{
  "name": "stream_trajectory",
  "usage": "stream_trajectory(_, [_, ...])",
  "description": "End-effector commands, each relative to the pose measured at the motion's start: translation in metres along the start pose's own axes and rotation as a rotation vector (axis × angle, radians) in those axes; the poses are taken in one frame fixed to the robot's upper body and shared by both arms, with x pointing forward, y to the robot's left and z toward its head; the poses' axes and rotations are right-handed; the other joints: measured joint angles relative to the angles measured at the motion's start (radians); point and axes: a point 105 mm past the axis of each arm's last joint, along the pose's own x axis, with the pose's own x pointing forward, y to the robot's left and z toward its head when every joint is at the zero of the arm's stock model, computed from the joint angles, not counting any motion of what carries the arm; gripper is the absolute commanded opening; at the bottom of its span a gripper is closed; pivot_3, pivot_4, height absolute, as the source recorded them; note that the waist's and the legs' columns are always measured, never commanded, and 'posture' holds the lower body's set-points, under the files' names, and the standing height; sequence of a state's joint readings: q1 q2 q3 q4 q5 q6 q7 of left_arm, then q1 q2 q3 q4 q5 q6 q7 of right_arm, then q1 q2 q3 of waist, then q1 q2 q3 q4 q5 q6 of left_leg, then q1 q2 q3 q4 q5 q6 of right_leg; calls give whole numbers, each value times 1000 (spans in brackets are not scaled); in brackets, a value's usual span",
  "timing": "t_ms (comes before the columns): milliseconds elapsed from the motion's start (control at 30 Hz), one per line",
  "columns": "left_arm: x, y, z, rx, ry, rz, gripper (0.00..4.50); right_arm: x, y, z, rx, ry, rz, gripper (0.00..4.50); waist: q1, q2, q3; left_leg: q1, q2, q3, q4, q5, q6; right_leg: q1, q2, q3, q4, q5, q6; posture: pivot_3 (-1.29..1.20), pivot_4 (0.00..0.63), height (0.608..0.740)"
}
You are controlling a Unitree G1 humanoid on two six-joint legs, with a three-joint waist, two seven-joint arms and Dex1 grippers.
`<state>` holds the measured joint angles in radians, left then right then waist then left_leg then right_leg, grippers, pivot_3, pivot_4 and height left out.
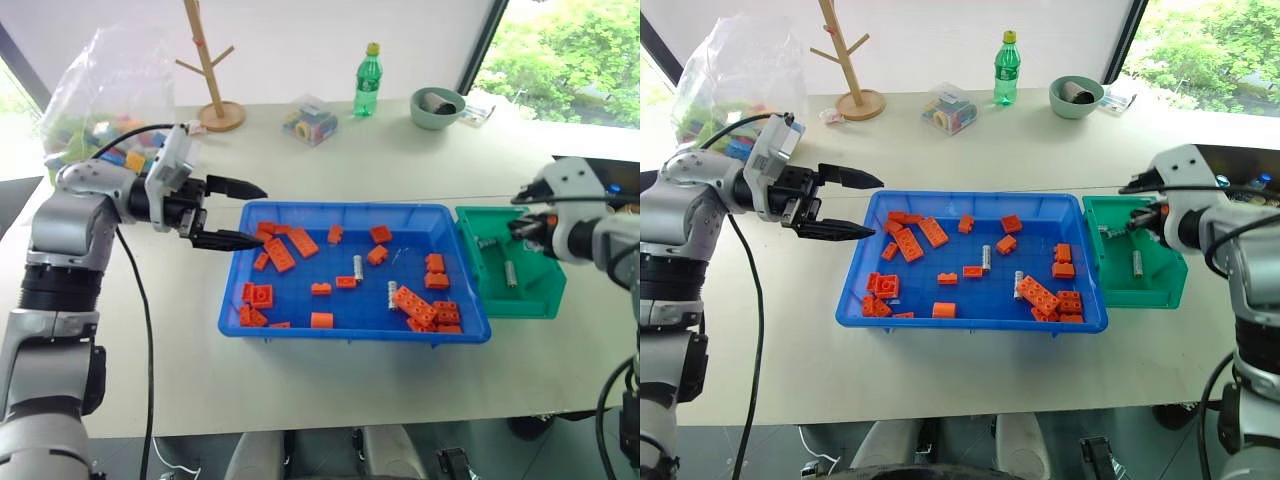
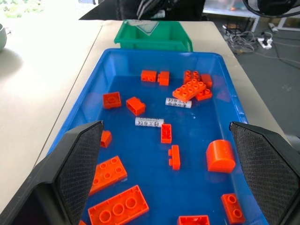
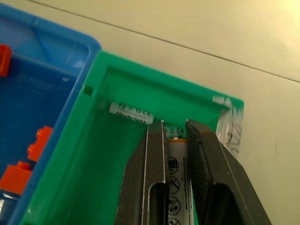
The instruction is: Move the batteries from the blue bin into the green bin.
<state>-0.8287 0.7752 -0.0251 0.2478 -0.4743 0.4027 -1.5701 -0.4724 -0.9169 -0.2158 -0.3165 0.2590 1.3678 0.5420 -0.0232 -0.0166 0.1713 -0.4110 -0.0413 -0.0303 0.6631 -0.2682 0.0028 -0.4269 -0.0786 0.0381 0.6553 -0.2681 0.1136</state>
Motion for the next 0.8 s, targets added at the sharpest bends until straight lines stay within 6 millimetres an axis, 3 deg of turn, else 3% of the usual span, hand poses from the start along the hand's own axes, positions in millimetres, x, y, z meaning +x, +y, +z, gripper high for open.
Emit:
stream_trajectory(33, [-7, 2, 15, 33, -23, 8, 4500, -6, -9, 3, 28, -63, -41, 684, 3, 0, 0, 0, 0, 0, 0, 0, 0, 0, 0, 0, 0, 0, 0, 0, 150, 727])
stream_trajectory(167, [-9, 1, 19, 33, -28, 10, 4500, -3, -12, -4, 31, -60, -55, 2436, 7, 0, 0, 0, -1, 1, 1, 0, 0, 0, 0, 0, 0, 0, 1, 0, 150, 727])
stream_trajectory(200, [-10, 1, 20, 33, -28, 10, 4500, -3, -13, -1, 25, -72, -54, 3040, 7, 0, 0, 0, -1, 1, 1, 0, 0, 0, 0, 0, 0, 0, 1, 0, 150, 727])
stream_trajectory(233, [-10, 0, 20, 33, -27, 9, 4500, -4, -12, 5, 20, -92, -45, 3371, 7, 0, 0, 0, -1, 1, 1, 0, 0, 0, 0, 0, 0, 0, 1, 0, 150, 727])
stream_trajectory(300, [-11, -1, 20, 34, -26, 6, 4500, -5, -11, 17, 12, -138, -25, 3371, 7, 0, 0, 0, -1, 1, 1, 0, 0, 0, 0, 0, 0, 0, 1, 0, 150, 727])
stream_trajectory(400, [-11, -6, 23, 36, -23, -14, 4500, -11, 6, 54, -5, -256, 71, 3371, 1, 1, 0, 0, -1, 1, 1, 0, 0, 0, 0, 0, 0, 0, 1, 0, 150, 727])
stream_trajectory(567, [-16, -13, 23, 29, 7, -35, 4500, -5, 74, 86, -8, -303, 288, 3371, -8, 0, 0, 1, 1, 0, 0, 0, 0, 0, 0, 0, 0, 0, 0, 0, 150, 727])
stream_trajectory(667, [-18, -12, 21, 30, 25, -22, 4500, 9, 117, 88, 56, -274, 394, 3371, -11, 0, 0, 0, 1, -1, 0, 0, 0, 0, 0, 0, 0, 0, 0, 0, 150, 727])
stream_trajectory(733, [-19, -11, 20, 30, 29, -11, 4500, 15, 149, 79, 91, -223, 486, 3371, -10, 0, 0, 0, 0, -1, 0, 0, 0, 0, -1, 0, 0, 0, 0, 0, 150, 727])
stream_trajectory(800, [-19, -11, 20, 29, 31, -6, 4500, 17, 164, 71, 103, -189, 520, 3371, -3, 0, 0, 0, 0, -1, 0, 0, 0, 0, -1, 0, 0, 0, 0, 0, 150, 727])
